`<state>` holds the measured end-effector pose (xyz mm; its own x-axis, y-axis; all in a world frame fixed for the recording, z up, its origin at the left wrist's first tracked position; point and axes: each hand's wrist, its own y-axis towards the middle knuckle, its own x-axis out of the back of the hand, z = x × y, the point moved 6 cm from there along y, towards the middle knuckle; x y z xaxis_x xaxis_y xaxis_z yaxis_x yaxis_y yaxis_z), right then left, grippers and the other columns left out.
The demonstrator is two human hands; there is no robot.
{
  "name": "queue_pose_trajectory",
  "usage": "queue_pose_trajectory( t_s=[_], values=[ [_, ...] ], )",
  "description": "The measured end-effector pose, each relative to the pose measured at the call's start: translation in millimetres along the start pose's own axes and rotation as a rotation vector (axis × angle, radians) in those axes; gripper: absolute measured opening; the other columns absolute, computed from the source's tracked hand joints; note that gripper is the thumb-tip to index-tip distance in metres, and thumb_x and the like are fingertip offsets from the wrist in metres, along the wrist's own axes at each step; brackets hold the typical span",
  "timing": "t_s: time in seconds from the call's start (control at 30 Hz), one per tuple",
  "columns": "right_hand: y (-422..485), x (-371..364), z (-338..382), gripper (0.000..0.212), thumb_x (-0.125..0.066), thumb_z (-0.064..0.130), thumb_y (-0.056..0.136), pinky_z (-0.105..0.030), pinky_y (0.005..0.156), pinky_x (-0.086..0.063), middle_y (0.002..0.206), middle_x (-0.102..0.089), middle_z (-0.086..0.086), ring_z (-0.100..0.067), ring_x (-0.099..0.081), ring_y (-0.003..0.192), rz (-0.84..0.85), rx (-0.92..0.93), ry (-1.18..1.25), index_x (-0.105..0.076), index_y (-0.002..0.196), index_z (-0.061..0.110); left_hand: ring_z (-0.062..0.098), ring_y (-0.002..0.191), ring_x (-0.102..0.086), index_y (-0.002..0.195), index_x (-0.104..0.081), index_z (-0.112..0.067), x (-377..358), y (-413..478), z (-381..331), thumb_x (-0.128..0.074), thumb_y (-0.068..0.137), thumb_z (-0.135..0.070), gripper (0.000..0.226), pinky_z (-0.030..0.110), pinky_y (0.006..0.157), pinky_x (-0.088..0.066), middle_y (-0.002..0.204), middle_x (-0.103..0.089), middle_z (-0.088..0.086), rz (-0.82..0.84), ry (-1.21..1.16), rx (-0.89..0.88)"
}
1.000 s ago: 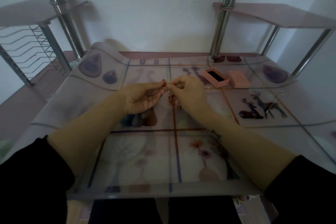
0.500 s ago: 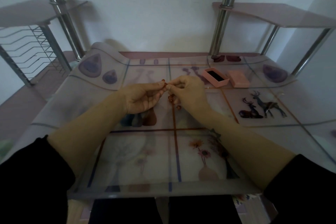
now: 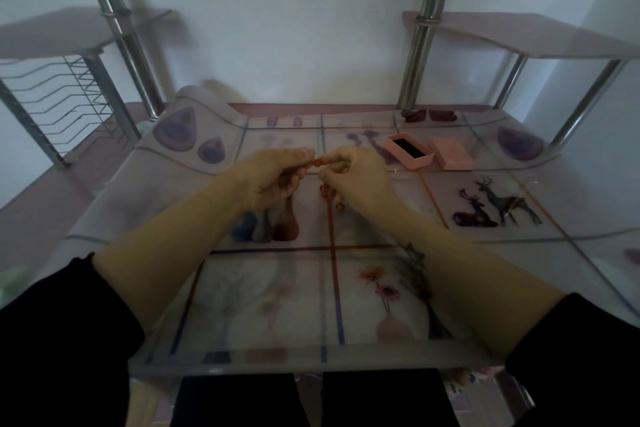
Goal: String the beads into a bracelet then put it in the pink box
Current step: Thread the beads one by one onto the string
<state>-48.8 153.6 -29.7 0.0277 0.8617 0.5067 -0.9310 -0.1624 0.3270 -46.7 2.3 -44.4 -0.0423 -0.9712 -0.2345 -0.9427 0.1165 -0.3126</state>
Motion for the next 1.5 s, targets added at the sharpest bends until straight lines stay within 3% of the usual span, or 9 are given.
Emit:
queue_pose_trajectory(
  t_s=[0.1, 0.2, 0.33, 0.53, 0.8, 1.0, 1.17, 1.33, 1.5],
  values=[
    [0.4, 2.1, 5.7, 0.021, -0.066, 0.006, 0.086, -0.019, 0.063, -0.057, 0.093, -0.072, -0.003, -0.003, -0.068, 0.070, 0.019, 0.012, 0.020, -0.069, 0.106, 0.013, 0.003, 0.054, -0.058, 0.087, -0.068, -0.010, -3.0, -1.8, -11.0, -0.066, 0.088, -0.015, 0.006, 0.013, 0.048, -0.048, 0.065, -0.067, -0.001, -0.001, 0.062, -0.089],
    [1.1, 4.2, 12.4, 0.027, -0.057, -0.004, 0.087, -0.022, 0.051, -0.054, 0.100, -0.071, -0.008, -0.011, -0.067, 0.058, 0.078, -0.039, 0.182, -0.067, 0.107, 0.011, 0.004, 0.054, -0.059, 0.087, -0.069, -0.007, -6.8, -3.2, -18.2, -0.065, 0.089, -0.014, 0.009, 0.013, 0.049, -0.048, 0.064, -0.068, 0.000, -0.006, 0.113, -0.154],
    [-0.4, 5.2, 18.0, 0.023, -0.064, 0.003, 0.087, -0.023, 0.046, -0.050, 0.084, -0.074, -0.016, -0.015, -0.065, 0.052, 0.145, -0.126, 0.425, -0.067, 0.109, 0.007, 0.005, 0.057, -0.061, 0.087, -0.071, -0.007, -7.1, -5.6, -24.2, -0.065, 0.089, -0.012, 0.008, 0.015, 0.050, -0.049, 0.069, -0.071, 0.001, -0.049, 0.133, -0.223],
    [1.0, 11.6, 8.9, 0.007, -0.066, 0.004, 0.088, -0.022, 0.051, -0.052, 0.073, -0.070, -0.013, -0.015, -0.065, 0.056, 0.119, -0.196, 0.419, -0.069, 0.094, 0.001, 0.008, 0.058, -0.064, 0.087, -0.067, -0.011, -5.8, -11.7, -28.0, -0.070, 0.085, -0.010, 0.004, 0.019, 0.055, -0.052, 0.067, -0.071, 0.001, -0.151, 0.249, -0.318],
    [0.8, 20.2, 1.8, 0.010, -0.058, 0.004, 0.093, -0.017, 0.045, -0.047, 0.070, -0.067, -0.009, -0.006, -0.059, 0.046, 0.027, -0.244, 0.367, -0.063, 0.085, 0.008, -0.002, 0.049, -0.060, 0.075, -0.075, -0.021, -33.0, -18.3, -9.0, -0.076, 0.079, -0.016, 0.007, 0.011, 0.050, -0.047, 0.056, -0.068, -0.010, 0.018, 0.877, -0.292],
    [3.4, 18.4, -1.5, 0.008, -0.055, 0.005, 0.094, -0.020, 0.042, -0.044, 0.072, -0.067, -0.008, -0.010, -0.057, 0.048, 0.021, -0.283, 0.414, -0.062, 0.091, 0.002, -0.012, 0.055, -0.056, 0.089, -0.079, -0.023, -49.4, -17.6, -1.7, -0.081, 0.074, -0.021, 0.015, 0.000, 0.055, -0.040, 0.067, -0.066, -0.020, 0.086, 1.128, -0.378],
    [3.8, 16.8, -3.7, 0.011, -0.058, 0.004, 0.092, -0.022, 0.046, -0.047, 0.066, -0.066, -0.009, -0.017, -0.058, 0.052, 0.027, -0.277, 0.410, -0.063, 0.082, 0.007, -0.006, 0.064, -0.054, 0.093, -0.076, -0.024, -49.7, -16.2, -0.1, -0.079, 0.075, -0.024, 0.018, -0.003, 0.056, -0.037, 0.071, -0.060, -0.021, 0.056, 1.253, -0.416],
    [3.1, 15.7, -5.4, 0.013, -0.061, 0.000, 0.089, -0.019, 0.043, -0.045, 0.062, -0.064, -0.010, -0.011, -0.057, 0.046, 0.030, -0.250, 0.367, -0.063, 0.078, 0.007, -0.009, 0.058, -0.058, 0.085, -0.075, -0.025, -44.3, -14.3, 0.6, -0.078, 0.077, -0.023, 0.009, -0.002, 0.053, -0.038, 0.063, -0.062, -0.021, 0.061, 1.242, -0.424],
    [0.8, 16.3, -2.9, 0.006, -0.063, 0.004, 0.089, -0.013, 0.039, -0.038, 0.059, -0.060, -0.003, 0.000, -0.051, 0.038, 0.001, -0.218, 0.299, -0.064, 0.082, 0.006, 0.012, 0.074, -0.072, 0.085, -0.075, -0.011, -23.7, -12.6, -2.4, -0.072, 0.081, -0.007, 0.006, 0.017, 0.060, -0.055, 0.080, -0.076, 0.004, 0.002, 0.722, -0.218]
  ],
)
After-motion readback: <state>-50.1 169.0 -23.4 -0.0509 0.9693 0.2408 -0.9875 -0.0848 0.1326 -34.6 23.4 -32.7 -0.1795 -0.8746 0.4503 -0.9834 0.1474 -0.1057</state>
